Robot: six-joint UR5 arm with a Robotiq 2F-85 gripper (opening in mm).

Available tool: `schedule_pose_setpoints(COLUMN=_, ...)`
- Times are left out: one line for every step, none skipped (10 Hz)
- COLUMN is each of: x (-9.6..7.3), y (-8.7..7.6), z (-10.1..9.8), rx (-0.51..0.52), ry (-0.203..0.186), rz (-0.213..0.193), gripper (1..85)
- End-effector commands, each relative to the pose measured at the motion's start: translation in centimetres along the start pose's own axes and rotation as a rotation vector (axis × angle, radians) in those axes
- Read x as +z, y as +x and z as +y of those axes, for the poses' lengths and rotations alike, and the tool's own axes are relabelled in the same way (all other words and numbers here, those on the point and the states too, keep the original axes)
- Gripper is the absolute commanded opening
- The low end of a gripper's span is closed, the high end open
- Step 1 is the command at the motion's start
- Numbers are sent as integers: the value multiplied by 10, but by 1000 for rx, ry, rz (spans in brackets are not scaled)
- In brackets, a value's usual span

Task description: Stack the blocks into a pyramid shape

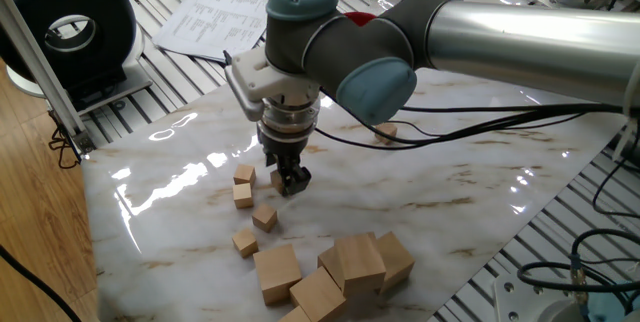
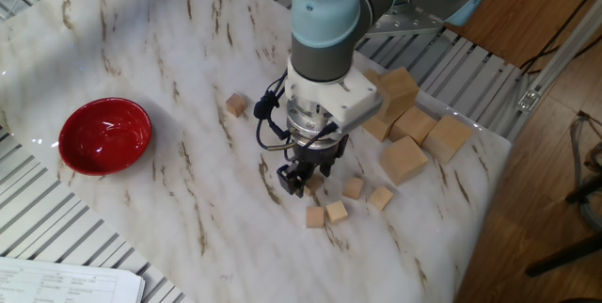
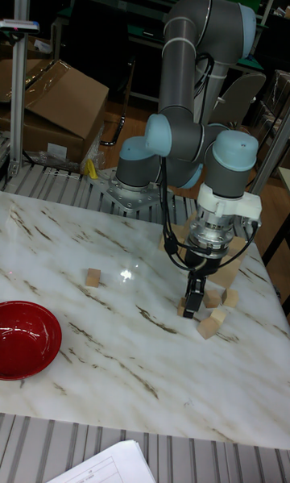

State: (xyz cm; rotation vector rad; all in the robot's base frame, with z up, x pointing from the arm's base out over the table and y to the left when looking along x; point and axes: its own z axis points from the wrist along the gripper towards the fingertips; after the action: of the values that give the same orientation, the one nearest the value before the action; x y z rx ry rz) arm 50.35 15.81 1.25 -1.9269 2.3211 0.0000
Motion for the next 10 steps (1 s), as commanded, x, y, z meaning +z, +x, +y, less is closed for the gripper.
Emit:
schedule_pose_setpoints(x=2, y=0, z=-1, rx=0, ry=3, rz=-9, gripper=603)
schedule_pose_setpoints(x=4, y=0, z=0, rx=0, ry=3, rz=-9, gripper=590)
schedule_pose_setpoints(x=4, y=0, z=-1, rx=0, ry=5, rz=-8, gripper=583)
schedule_pose_setpoints(x=4, y=1, z=-1, rx=-3, ry=6, rz=-8, gripper=583)
schedule_pose_setpoints(x=4, y=4, z=-1, rx=-8, ry=6, rz=-8, gripper=583)
schedule_pose_setpoints(x=5, y=6, z=-1, rx=-11, ry=6, rz=-8, gripper=583)
schedule_pose_setpoints(x=5, y=8, z=-1, rx=-13, ry=7, rz=-10, gripper=583)
schedule_pose_setpoints(x=5, y=8, z=0, rx=-11, ry=7, rz=-13, gripper=580)
schedule_pose_setpoints(x=5, y=7, z=0, rx=-6, ry=6, rz=-16, gripper=580)
schedule_pose_setpoints(x=5, y=6, z=0, rx=-1, ry=6, rz=-19, gripper=577)
